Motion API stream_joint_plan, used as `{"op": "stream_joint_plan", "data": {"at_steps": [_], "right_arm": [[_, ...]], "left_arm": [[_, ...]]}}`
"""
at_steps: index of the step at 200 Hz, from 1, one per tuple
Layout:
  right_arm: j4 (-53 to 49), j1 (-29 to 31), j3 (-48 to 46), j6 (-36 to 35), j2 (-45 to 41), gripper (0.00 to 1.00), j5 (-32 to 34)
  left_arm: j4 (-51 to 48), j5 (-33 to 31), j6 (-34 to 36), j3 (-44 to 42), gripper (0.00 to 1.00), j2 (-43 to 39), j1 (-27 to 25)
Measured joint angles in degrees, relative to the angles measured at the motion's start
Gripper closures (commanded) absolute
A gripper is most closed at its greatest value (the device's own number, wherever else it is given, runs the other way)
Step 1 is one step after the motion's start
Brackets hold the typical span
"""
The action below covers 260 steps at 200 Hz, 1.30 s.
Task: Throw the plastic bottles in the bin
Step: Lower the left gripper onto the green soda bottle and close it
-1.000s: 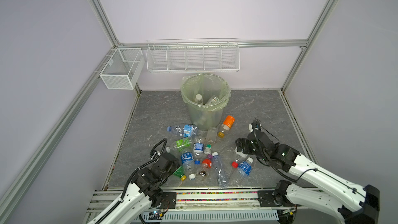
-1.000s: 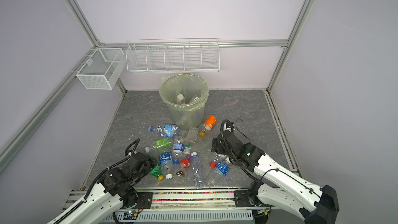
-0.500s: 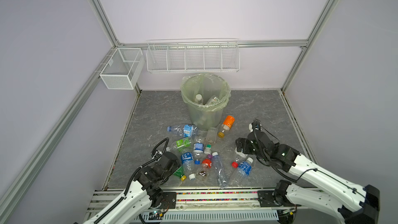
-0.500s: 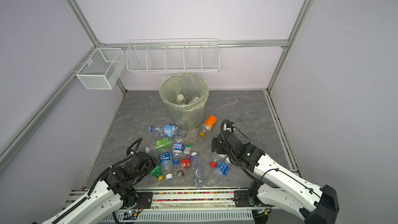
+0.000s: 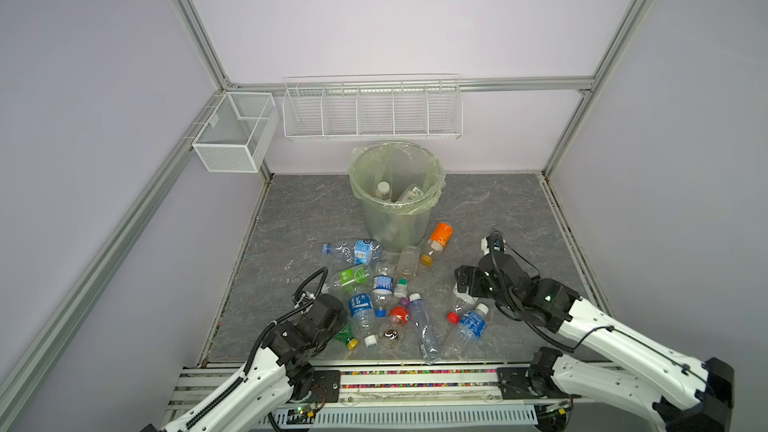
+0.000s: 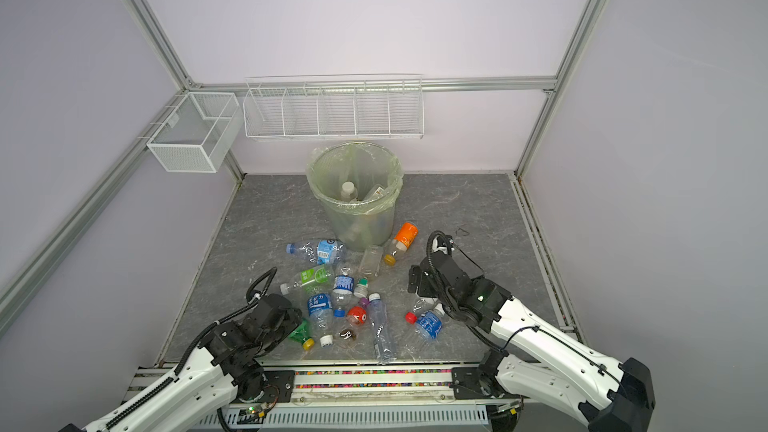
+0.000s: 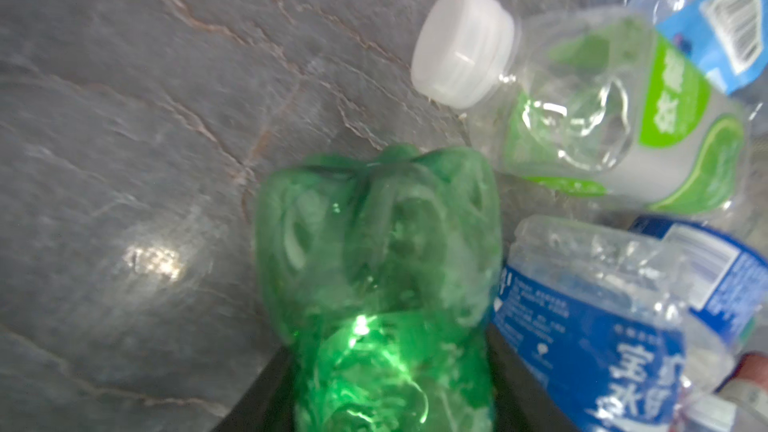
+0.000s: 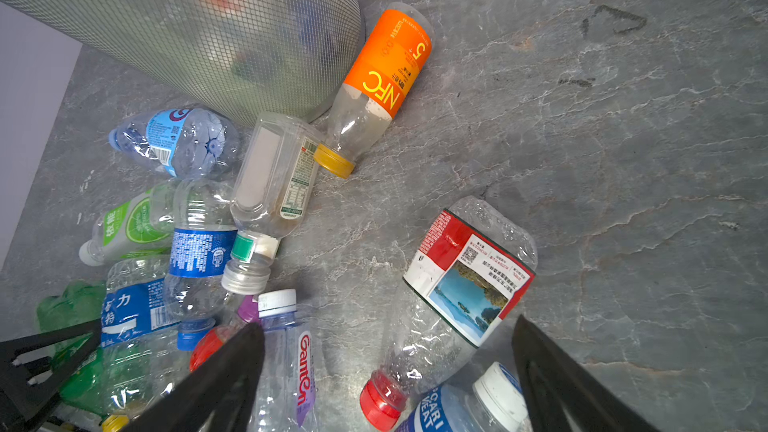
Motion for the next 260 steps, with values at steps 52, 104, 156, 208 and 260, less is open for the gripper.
{"op": "stream_joint_plan", "data": {"at_steps": [52,104,156,208,260], "right_arm": [[0.00,-0.07,0.00,0.42,-0.09,0.05,-0.02],[-0.02,-0.09,0.00,0.81,-1.03,0.06,-0.02],[-0.04,-0.09,0.00,1.07,-1.79,0.06,0.00],[-0.28,-0.09,-0.39,1.79,-3.19,0.05,0.37],[-1.36,-0.09,-1.14,2.60,-4.55,0.04,0.66]], "left_arm": [[0.83,-0.31,-0.74,-0.09,1.00,-1.60,0.00],[-1.14,-0.33,-0.76,-0.11,1.00,-3.41,0.00],[-2.36,-0.50,-0.35,0.00,1.00,-4.24,0.00],[-3.72,-0.72,-0.26,1.73,1.00,-5.51,0.00],[-4.96,-1.88,0.00,4.15,1.00,-7.21,0.00]]}}
